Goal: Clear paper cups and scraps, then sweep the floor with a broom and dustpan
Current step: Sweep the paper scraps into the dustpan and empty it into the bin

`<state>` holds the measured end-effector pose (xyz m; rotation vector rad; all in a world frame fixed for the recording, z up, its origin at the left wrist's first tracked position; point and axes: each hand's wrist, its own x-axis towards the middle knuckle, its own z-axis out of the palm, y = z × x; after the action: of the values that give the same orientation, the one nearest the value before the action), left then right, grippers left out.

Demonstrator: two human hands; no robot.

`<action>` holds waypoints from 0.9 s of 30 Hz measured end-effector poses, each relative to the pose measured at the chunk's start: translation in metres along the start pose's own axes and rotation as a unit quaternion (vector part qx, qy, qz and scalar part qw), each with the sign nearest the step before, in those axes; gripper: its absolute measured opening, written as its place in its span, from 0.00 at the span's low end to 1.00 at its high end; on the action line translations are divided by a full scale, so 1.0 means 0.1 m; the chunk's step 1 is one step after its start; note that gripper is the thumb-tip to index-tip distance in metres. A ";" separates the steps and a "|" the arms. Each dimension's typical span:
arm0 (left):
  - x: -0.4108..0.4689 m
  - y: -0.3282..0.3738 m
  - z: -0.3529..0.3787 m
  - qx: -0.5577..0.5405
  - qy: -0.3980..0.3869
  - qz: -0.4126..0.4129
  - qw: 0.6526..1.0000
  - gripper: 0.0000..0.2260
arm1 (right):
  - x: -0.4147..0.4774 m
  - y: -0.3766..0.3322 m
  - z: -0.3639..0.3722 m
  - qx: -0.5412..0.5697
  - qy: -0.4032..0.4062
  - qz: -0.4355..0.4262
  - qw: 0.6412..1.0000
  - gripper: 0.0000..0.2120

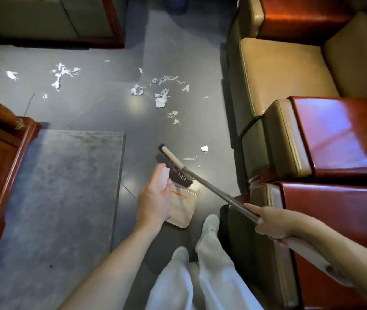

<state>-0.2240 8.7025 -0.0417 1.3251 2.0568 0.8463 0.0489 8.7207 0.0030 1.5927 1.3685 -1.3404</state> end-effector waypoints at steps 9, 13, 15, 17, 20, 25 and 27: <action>0.65 0.06 0.17 0.020 -0.027 -0.013 0.999 0.15 | 0.84 -0.01 -1.34 -0.065 0.106 0.023 0.992 0.39; 0.82 0.06 0.18 0.031 -0.023 0.021 0.999 0.16 | 1.05 -0.02 -1.50 -0.025 0.063 0.039 0.997 0.38; 0.87 0.10 0.20 0.037 -0.023 0.025 0.999 0.18 | 1.02 -0.06 -1.39 -0.001 0.022 0.033 0.999 0.37; 0.94 0.12 0.20 0.041 -0.028 0.034 0.998 0.19 | 0.95 -0.11 -1.15 0.017 -0.023 0.028 0.999 0.39; 1.00 0.13 0.19 0.051 -0.051 0.031 0.997 0.18 | 0.74 -0.12 -0.76 0.070 -0.086 0.022 0.994 0.39; 0.88 0.06 0.08 0.044 -0.071 0.030 0.996 0.16 | 0.36 -0.04 -0.42 0.076 -0.095 0.010 0.993 0.39; 0.79 -0.01 -0.01 0.040 -0.078 0.032 0.996 0.16 | 0.23 0.02 -0.29 0.073 -0.084 0.009 0.994 0.39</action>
<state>-0.2544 8.7751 -0.0500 1.4591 1.9530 0.6704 0.0579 8.7540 -0.0106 1.5420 1.1777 -1.5563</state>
